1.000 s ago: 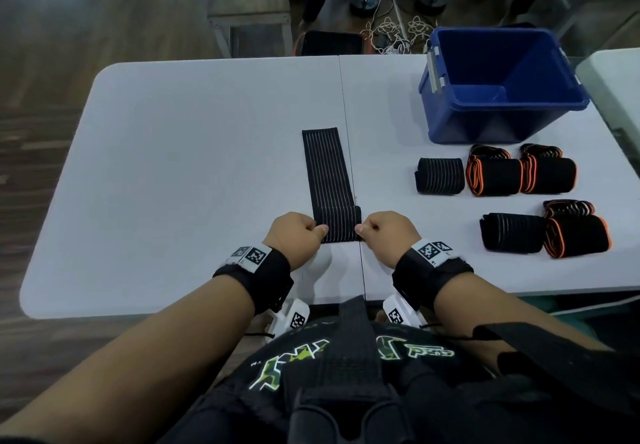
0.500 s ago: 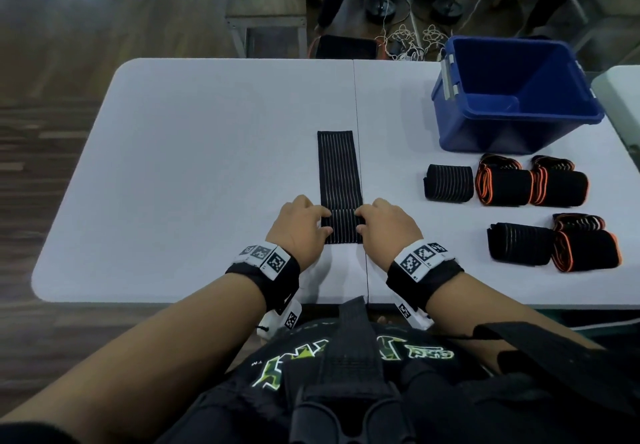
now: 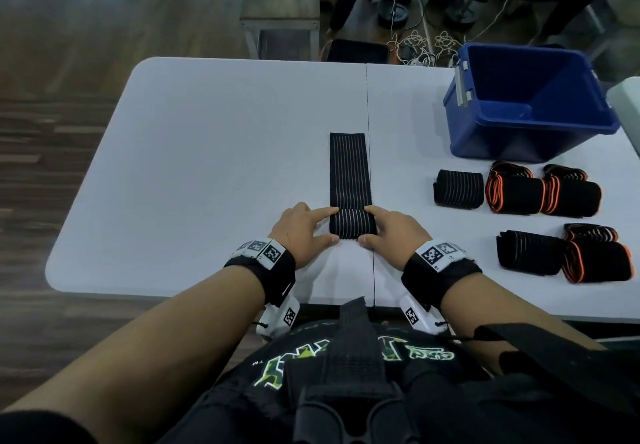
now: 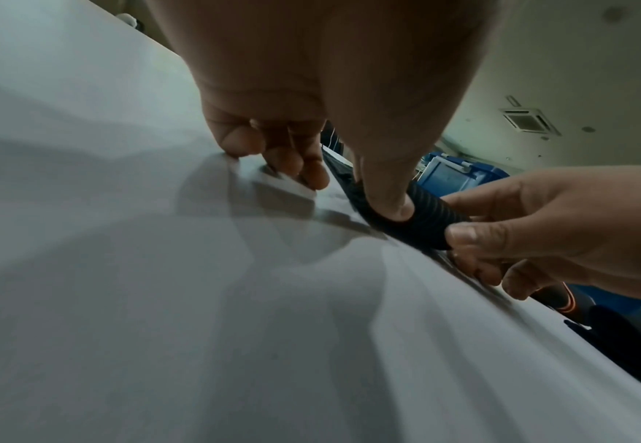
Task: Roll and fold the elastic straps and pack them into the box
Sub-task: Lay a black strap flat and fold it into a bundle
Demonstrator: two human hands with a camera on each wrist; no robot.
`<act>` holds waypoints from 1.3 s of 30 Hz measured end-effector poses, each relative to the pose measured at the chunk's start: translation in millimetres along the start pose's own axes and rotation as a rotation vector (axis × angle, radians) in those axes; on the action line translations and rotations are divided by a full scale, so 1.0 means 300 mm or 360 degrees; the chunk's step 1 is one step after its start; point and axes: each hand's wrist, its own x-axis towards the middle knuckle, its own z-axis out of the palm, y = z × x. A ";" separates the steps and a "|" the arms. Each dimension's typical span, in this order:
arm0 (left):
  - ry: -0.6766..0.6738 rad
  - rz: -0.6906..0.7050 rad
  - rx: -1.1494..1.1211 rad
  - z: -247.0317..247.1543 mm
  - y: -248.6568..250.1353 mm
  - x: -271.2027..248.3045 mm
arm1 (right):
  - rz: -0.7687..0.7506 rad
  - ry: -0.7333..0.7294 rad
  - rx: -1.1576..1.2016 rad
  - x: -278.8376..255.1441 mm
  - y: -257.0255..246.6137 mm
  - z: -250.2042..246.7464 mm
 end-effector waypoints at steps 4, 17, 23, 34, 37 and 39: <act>0.0018 -0.0070 0.0044 0.009 0.014 0.012 | 0.0015 0.0040 0.0168 0.005 -0.008 -0.008; -0.0061 -0.0215 -0.0213 0.009 0.056 0.057 | 0.0154 0.0134 0.0352 0.047 -0.023 0.009; -0.0079 -0.0301 -0.0090 0.008 0.090 0.065 | 0.0374 0.0082 0.0233 0.082 -0.019 0.009; -0.0126 -0.0484 0.0132 -0.014 0.136 0.085 | 0.0468 0.0120 0.0018 0.093 -0.027 0.010; 0.0142 -0.0356 0.0162 -0.042 0.147 0.059 | 0.0269 0.0318 0.0024 0.073 -0.037 -0.024; 0.0213 -0.0207 0.0258 -0.053 0.156 0.052 | 0.0099 0.0365 -0.0035 0.067 -0.049 -0.035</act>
